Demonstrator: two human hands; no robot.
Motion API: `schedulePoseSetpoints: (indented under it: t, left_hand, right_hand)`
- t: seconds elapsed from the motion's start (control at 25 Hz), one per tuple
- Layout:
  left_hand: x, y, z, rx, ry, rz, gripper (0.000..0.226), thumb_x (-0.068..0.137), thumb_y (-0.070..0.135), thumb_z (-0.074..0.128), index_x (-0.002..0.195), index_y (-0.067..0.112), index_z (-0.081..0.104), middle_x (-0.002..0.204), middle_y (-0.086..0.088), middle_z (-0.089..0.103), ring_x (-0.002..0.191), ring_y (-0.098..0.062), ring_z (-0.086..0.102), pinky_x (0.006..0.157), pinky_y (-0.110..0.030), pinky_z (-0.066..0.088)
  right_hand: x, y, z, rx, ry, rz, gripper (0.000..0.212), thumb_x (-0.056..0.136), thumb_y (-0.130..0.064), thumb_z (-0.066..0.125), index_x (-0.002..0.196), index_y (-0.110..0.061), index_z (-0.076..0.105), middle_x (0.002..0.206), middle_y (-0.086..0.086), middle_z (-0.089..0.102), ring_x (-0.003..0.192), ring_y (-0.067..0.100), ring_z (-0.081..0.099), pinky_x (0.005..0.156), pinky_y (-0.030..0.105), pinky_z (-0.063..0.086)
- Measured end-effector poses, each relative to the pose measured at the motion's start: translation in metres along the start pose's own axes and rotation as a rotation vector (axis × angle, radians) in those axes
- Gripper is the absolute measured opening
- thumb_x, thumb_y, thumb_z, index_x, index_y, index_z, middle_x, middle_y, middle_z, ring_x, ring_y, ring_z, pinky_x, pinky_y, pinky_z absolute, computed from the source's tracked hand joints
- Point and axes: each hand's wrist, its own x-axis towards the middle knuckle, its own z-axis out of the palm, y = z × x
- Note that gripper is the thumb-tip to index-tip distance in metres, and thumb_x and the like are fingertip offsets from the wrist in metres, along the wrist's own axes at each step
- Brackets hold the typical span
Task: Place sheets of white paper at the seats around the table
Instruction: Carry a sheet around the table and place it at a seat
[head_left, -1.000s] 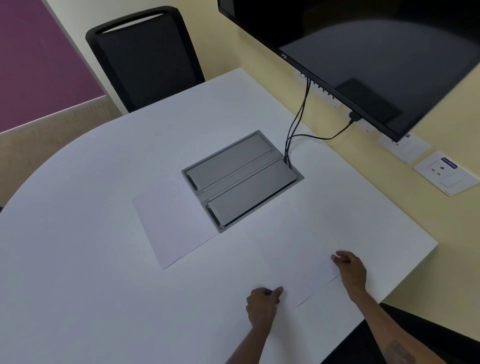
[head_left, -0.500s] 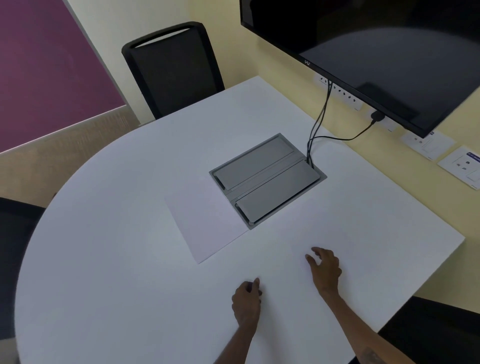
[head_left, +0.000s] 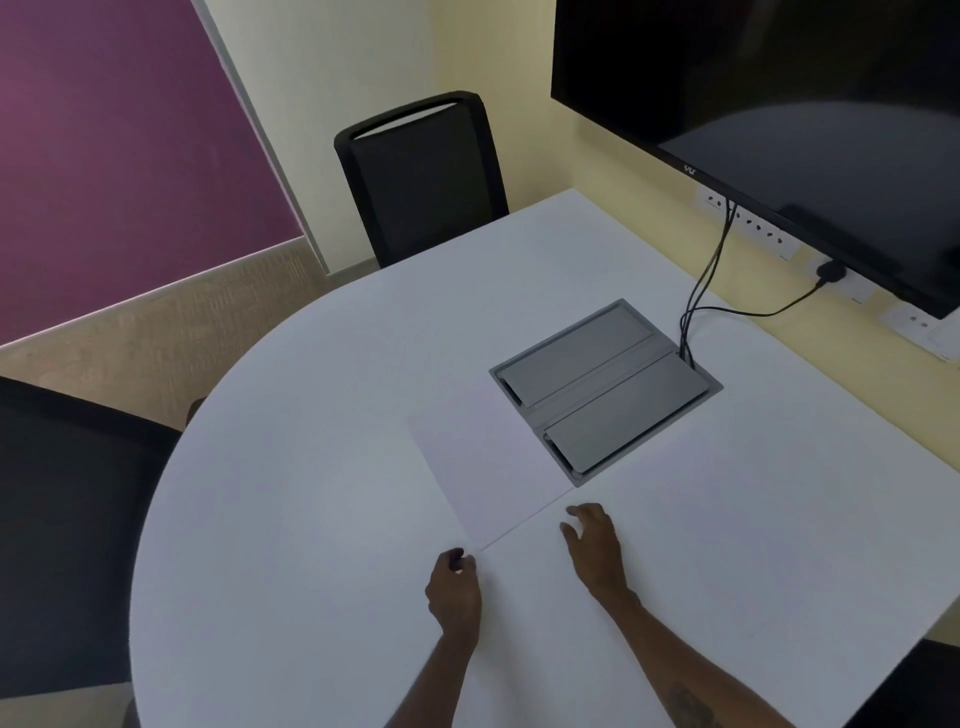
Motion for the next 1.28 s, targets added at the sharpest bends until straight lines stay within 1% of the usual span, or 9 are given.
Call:
schedulePoseSetpoints:
  t: [0.12,0.28,0.44,0.56,0.72,0.88,0.96,1.12,1.28]
  left_hand:
    - [0.022,0.007,-0.004,-0.063,0.001,-0.068,0.029,0.090,0.019,0.061,0.119,0.017,0.068,0.113,-0.006,0.073,0.104,-0.027,0.065,0.093,-0.034,0.049]
    - [0.054,0.009,0.003,-0.170,-0.040,-0.177,0.029,0.089,0.020,0.066,0.117,0.012,0.068,0.107,-0.012,0.074,0.098,-0.032,0.070,0.097,-0.044,0.055]
    - [0.076,0.010,0.013,-0.212,-0.070,-0.228,0.029,0.088,0.023,0.069,0.114,0.009,0.069,0.105,-0.016,0.073,0.100,-0.036,0.070,0.096,-0.046,0.056]
    - [0.084,0.011,0.018,-0.269,-0.095,-0.239,0.028,0.088,0.022,0.071,0.111,0.007,0.069,0.098,-0.018,0.073,0.084,-0.032,0.068,0.093,-0.045,0.057]
    - [0.090,0.014,0.024,-0.282,-0.098,-0.234,0.026,0.087,0.023,0.072,0.109,0.008,0.069,0.086,-0.014,0.070,0.074,-0.025,0.060,0.087,-0.041,0.056]
    - [0.085,0.017,0.026,-0.219,-0.060,-0.187,0.028,0.085,0.025,0.075,0.108,0.011,0.066,0.097,-0.014,0.074,0.086,-0.031,0.068,0.092,-0.043,0.056]
    - [0.081,0.018,0.027,-0.177,-0.037,-0.131,0.026,0.084,0.022,0.075,0.106,0.014,0.065,0.092,-0.010,0.073,0.092,-0.031,0.070,0.092,-0.042,0.055]
    - [0.078,0.019,0.026,-0.161,-0.031,-0.086,0.016,0.085,0.016,0.071,0.100,0.013,0.065,0.083,-0.001,0.069,0.088,-0.029,0.069,0.088,-0.043,0.057]
    - [0.081,0.018,0.022,-0.254,-0.095,-0.069,0.012,0.090,0.007,0.065,0.102,0.008,0.063,0.092,-0.011,0.067,0.083,-0.028,0.065,0.077,-0.044,0.064]
  right_hand:
    - [0.021,-0.023,0.012,0.030,-0.006,0.009,0.027,0.095,-0.005,0.060,0.121,0.000,0.063,0.126,0.014,0.060,0.122,0.029,0.054,0.104,0.041,0.046]
    - [0.059,-0.037,0.022,0.036,0.026,0.072,0.031,0.092,-0.004,0.064,0.123,0.001,0.061,0.129,0.017,0.057,0.121,0.032,0.053,0.102,0.041,0.046]
    - [0.084,-0.036,0.028,-0.011,0.015,0.167,0.042,0.088,-0.008,0.070,0.127,0.001,0.057,0.131,0.018,0.053,0.124,0.033,0.049,0.105,0.044,0.041]
    - [0.088,-0.033,0.036,-0.087,-0.017,0.195,0.047,0.086,-0.013,0.072,0.129,-0.004,0.054,0.135,0.015,0.049,0.128,0.032,0.045,0.107,0.045,0.039]
    - [0.090,-0.030,0.041,-0.104,-0.006,0.221,0.055,0.085,-0.015,0.075,0.134,-0.008,0.052,0.139,0.012,0.047,0.132,0.030,0.042,0.109,0.046,0.038]
    - [0.090,-0.030,0.043,-0.094,-0.007,0.234,0.059,0.083,-0.016,0.077,0.136,-0.010,0.051,0.140,0.011,0.045,0.132,0.030,0.041,0.109,0.046,0.038]
    - [0.088,-0.031,0.044,-0.098,-0.011,0.243,0.060,0.083,-0.018,0.077,0.136,-0.011,0.051,0.141,0.011,0.044,0.131,0.030,0.041,0.108,0.047,0.038]
    - [0.085,-0.032,0.044,-0.104,-0.017,0.245,0.059,0.084,-0.019,0.076,0.137,-0.011,0.050,0.142,0.011,0.042,0.131,0.031,0.039,0.108,0.048,0.037]
    - [0.083,-0.031,0.041,-0.073,-0.011,0.234,0.057,0.086,-0.018,0.074,0.138,-0.010,0.051,0.141,0.011,0.043,0.130,0.032,0.041,0.107,0.047,0.038]
